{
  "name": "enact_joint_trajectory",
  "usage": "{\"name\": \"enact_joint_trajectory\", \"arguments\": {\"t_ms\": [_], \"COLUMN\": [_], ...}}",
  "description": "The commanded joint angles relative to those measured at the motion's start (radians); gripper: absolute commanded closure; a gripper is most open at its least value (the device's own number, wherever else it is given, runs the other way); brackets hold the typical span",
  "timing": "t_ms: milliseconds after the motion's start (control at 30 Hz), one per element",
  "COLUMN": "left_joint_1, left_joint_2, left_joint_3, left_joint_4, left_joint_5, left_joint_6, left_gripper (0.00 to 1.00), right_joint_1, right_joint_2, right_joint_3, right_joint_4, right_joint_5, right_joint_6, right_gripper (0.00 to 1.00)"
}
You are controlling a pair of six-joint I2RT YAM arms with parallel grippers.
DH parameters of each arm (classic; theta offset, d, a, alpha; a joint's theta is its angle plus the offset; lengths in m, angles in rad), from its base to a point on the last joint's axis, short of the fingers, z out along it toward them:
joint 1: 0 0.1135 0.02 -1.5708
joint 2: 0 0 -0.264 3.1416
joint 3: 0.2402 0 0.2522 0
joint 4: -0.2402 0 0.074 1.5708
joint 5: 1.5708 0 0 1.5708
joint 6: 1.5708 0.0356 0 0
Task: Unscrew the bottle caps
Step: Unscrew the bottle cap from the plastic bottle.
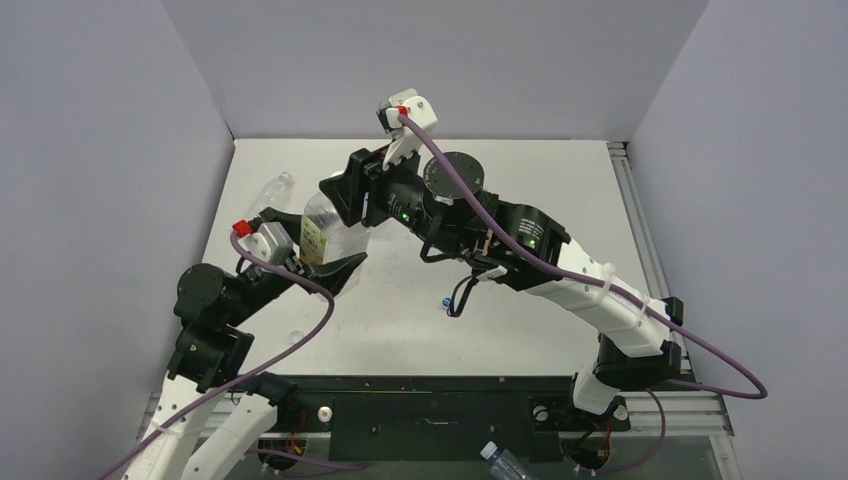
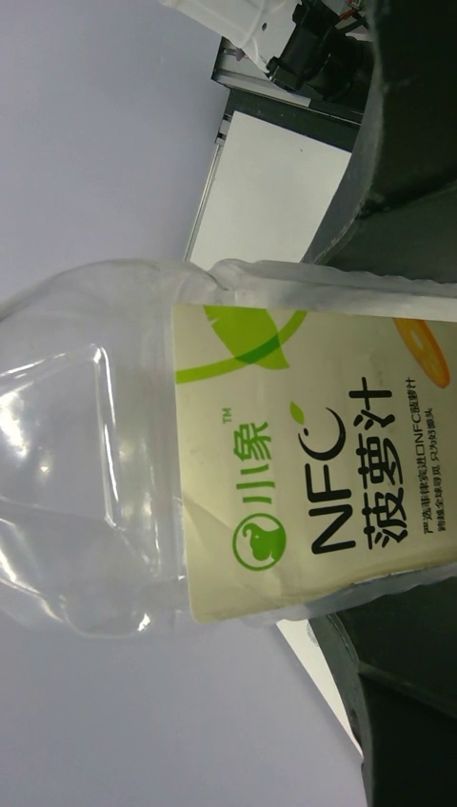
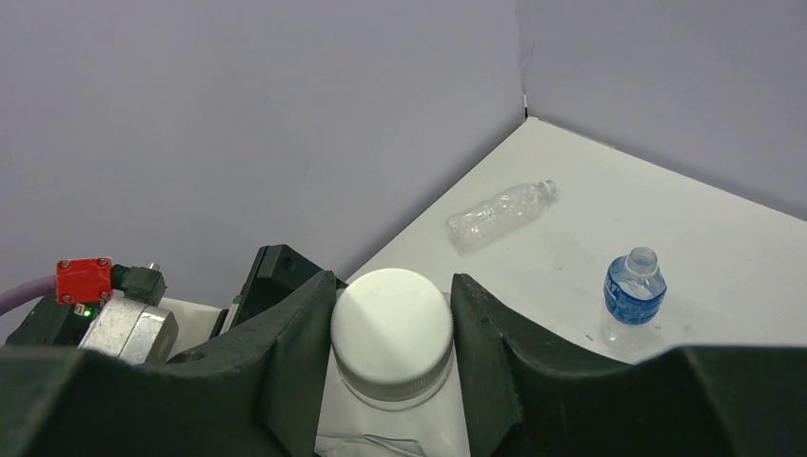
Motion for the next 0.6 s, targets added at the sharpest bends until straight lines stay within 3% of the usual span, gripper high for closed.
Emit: {"name": "enact_joint_trajectory", "arguments": {"t_ms": [0,100,267,567], "left_joint_1": [0.002,0.002,0.002,0.002], "left_joint_2": [0.013,0.019,0.026,0.060], "left_joint_3": [0.061,0.072,0.092,0.165], "left_joint_4": [0.063,0.058,0.062,0.064], "left_joint_5": [0.004,0.033,0.085,0.313], "left_joint_6": [-0.029,-0.040,-0.081,-0.260], "left_gripper": [1.00,1.00,1.00,1.00], "right_joint_1": [0.009,0.010,0.002,-0.060], "right_joint_2": [0.009,0.021,0.019,-0.102], "right_joint_3": [0.028,0.050,0.061,-0.087], "right_joint_4": [0.046,0.037,0.023,0.180], "right_joint_5": [0.027,0.027,-0.019,-0.542], "right_joint_6": [-0.027,-0.039,-0.066,-0.062], "right_gripper": [0.60,0.70,0.99,1.00]}}
